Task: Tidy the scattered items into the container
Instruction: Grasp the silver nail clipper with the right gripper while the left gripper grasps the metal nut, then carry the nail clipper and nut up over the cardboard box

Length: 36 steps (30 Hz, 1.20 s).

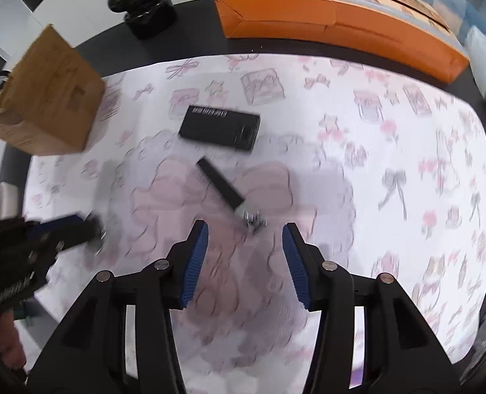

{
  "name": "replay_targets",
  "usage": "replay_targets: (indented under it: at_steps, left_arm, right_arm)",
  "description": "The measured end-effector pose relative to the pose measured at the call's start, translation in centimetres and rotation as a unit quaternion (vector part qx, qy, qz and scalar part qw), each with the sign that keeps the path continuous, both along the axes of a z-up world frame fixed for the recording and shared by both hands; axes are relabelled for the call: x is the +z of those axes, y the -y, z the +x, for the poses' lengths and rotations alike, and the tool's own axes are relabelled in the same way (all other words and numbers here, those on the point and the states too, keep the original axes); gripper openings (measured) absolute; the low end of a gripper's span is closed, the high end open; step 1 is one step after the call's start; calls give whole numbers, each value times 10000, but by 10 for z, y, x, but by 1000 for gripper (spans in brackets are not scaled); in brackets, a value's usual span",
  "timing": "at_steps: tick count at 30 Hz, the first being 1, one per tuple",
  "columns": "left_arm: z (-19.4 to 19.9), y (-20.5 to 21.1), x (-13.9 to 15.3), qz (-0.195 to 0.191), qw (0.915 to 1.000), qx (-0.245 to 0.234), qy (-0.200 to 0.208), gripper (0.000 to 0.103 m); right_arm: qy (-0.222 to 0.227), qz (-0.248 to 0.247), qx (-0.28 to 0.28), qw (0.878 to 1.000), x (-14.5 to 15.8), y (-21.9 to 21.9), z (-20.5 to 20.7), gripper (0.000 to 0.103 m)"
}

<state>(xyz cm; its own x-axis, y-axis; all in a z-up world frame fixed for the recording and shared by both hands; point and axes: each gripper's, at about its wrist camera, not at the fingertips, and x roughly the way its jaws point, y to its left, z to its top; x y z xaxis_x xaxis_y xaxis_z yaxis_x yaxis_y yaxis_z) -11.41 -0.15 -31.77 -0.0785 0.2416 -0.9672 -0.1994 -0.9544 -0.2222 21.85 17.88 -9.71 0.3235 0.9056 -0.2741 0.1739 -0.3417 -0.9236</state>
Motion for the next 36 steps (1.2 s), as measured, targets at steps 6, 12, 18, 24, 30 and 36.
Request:
replay_targets:
  at_steps: [6,12,18,24,30,36]
  left_arm:
    - [3,18,-5,-16,9999,152,79,15]
    - [-1,24,-6,-274,9992,296,-33,15]
    - [0,18,-3,-368,9986,370,75,15]
    - [15,27,-2,-198,9994,246,138,15]
    - [31,42,2,-278,9996,37,81,15]
    - [31,71,25,-397,9988,268,-135,15]
  right_arm:
    - [560,265,1,9981,-18,-16,-1,23]
    - [470,532,-16,9975,-19,-9,7,14]
    - [64,724,-376,9966,-19,-2,16,14]
    - [3,918,-810,9925,-34,12,38,14]
    - [-217,987,-1070,9891,-45,27,56,14]
    - [-155,780,-1136,9903,-44,52,52,14]
